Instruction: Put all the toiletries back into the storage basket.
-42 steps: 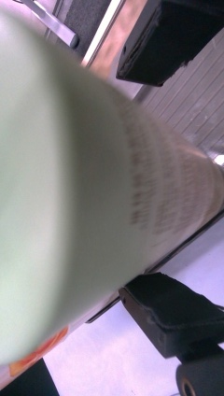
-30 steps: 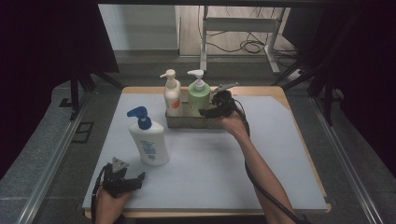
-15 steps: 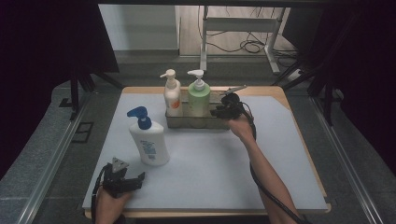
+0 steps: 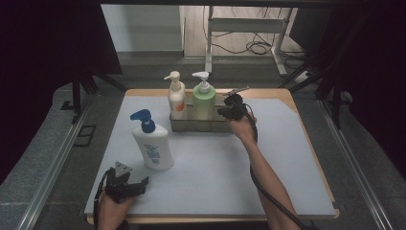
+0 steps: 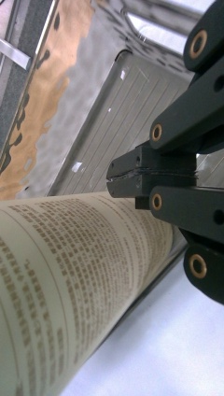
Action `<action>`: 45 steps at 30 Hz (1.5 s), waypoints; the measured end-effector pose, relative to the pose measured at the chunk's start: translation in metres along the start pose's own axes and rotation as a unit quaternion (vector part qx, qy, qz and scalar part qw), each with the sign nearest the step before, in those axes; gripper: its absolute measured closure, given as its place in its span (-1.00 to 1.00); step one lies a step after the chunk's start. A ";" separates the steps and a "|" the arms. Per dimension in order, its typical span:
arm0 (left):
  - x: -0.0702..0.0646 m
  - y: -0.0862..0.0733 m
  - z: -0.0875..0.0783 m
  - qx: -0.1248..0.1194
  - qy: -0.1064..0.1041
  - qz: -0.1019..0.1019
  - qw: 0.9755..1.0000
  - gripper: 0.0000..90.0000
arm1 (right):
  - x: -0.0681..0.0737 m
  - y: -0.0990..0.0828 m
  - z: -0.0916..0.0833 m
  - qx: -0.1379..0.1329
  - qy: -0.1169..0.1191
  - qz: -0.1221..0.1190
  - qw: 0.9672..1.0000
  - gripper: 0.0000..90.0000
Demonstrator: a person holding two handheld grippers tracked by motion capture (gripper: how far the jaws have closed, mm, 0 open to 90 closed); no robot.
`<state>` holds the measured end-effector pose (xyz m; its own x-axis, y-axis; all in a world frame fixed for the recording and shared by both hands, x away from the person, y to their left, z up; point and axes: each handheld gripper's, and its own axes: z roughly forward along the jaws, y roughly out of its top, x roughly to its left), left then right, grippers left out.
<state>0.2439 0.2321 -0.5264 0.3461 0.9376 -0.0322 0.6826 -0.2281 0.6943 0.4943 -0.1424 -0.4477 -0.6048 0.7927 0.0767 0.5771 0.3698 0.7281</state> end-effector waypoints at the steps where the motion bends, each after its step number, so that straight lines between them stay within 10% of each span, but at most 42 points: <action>1: 0.000 0.000 0.000 0.000 0.000 0.000 1.000 -0.74 | 0.000 0.000 0.002 0.002 -0.001 0.000 1.000 0.99; 45: 0.000 0.000 0.000 0.000 0.000 0.000 1.000 -0.74 | 0.025 0.008 0.030 0.030 0.012 -0.010 0.999 0.98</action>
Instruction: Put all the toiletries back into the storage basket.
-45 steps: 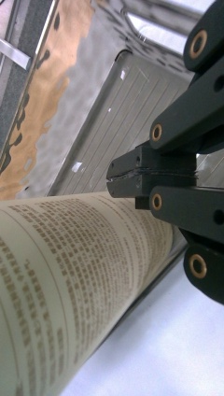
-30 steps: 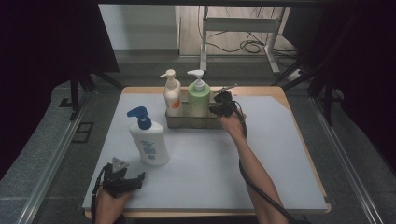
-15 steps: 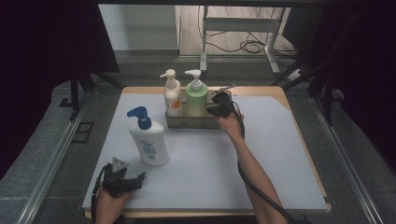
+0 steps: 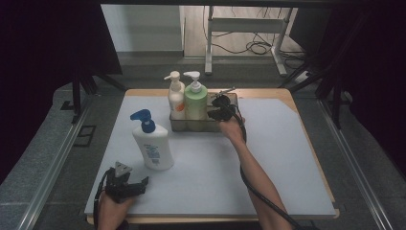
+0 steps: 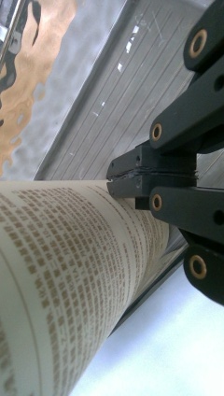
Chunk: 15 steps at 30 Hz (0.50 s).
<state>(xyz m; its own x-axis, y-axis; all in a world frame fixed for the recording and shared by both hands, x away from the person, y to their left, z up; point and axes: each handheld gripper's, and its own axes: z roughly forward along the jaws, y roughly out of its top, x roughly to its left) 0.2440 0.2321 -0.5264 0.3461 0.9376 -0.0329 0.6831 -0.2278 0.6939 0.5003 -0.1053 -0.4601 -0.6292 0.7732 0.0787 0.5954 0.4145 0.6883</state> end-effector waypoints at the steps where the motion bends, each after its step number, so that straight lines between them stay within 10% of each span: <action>1: 0.000 0.000 0.000 0.000 0.000 0.000 1.000 -0.74 | 0.000 0.000 0.000 0.000 0.000 0.000 1.000 0.98; 15: 0.000 0.000 0.000 0.000 0.000 0.000 1.000 -0.74 | 0.003 0.001 -0.001 0.002 -0.006 0.002 1.000 0.97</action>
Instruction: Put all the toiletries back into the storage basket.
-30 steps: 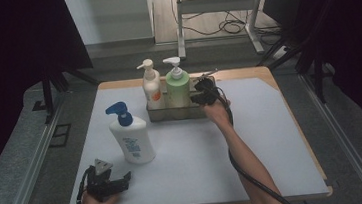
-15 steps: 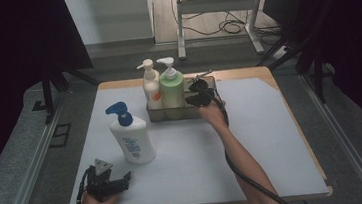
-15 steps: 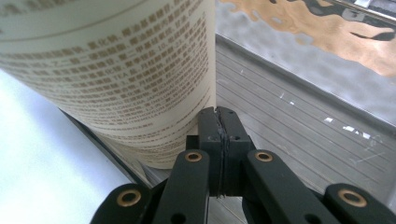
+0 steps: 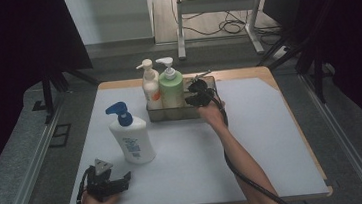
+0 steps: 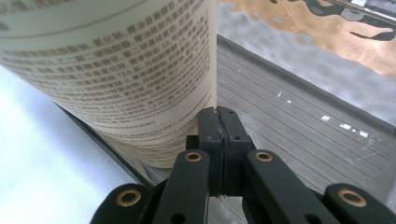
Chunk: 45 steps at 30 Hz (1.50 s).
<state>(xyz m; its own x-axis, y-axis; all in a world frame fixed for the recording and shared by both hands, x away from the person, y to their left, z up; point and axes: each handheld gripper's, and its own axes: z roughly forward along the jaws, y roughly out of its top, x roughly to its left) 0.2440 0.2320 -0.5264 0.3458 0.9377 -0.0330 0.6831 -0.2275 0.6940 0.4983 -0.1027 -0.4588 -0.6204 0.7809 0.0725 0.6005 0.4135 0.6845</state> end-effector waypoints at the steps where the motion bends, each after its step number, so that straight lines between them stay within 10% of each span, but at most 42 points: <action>1: 0.000 0.000 0.000 0.000 0.000 0.000 1.000 -0.74 | 0.000 0.000 0.000 0.000 -0.001 -0.001 1.000 0.94; 18: 0.000 0.000 0.000 0.000 0.000 0.000 1.000 -0.74 | -0.001 -0.001 -0.021 -0.025 0.002 -0.024 0.999 0.66; 45: 0.000 0.000 0.000 0.000 0.000 0.000 1.000 -0.73 | 0.007 -0.018 -0.063 -0.039 0.026 -0.074 0.996 -0.41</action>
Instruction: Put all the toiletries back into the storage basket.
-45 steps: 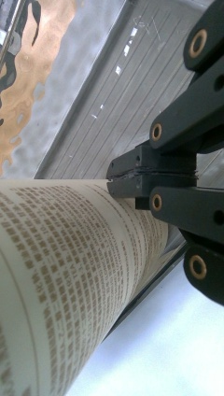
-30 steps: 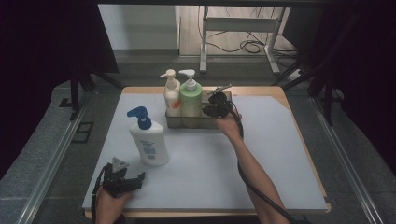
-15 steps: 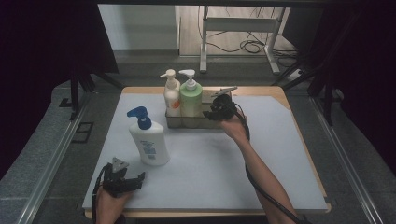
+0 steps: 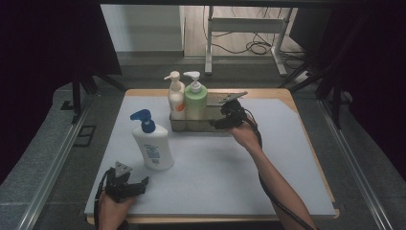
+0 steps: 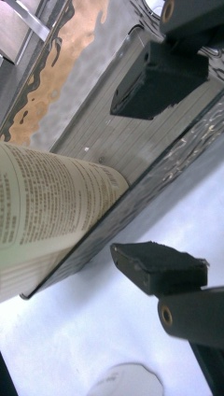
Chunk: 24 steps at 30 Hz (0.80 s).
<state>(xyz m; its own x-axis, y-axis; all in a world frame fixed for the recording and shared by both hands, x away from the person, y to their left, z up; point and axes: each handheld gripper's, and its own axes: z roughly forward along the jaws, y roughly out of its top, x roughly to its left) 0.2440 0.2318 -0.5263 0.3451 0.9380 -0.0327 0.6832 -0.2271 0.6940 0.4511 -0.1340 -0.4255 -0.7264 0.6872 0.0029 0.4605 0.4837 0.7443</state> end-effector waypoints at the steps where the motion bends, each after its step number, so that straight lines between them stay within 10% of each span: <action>1: 0.000 0.000 0.000 0.000 0.000 0.000 1.000 -0.73 | 0.001 -0.001 -0.002 -0.001 0.001 0.000 1.000 -0.45; 24: 0.000 0.000 0.000 0.000 0.000 0.000 1.000 -0.73 | 0.024 -0.025 -0.036 -0.004 0.013 -0.048 0.999 -0.97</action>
<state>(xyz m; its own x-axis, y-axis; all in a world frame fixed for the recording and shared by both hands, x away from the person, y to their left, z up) 0.2439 0.2318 -0.5263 0.3453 0.9379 -0.0320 0.6831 -0.2278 0.6939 0.4036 -0.1494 -0.4197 -0.7800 0.6237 -0.0514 0.3846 0.5426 0.7467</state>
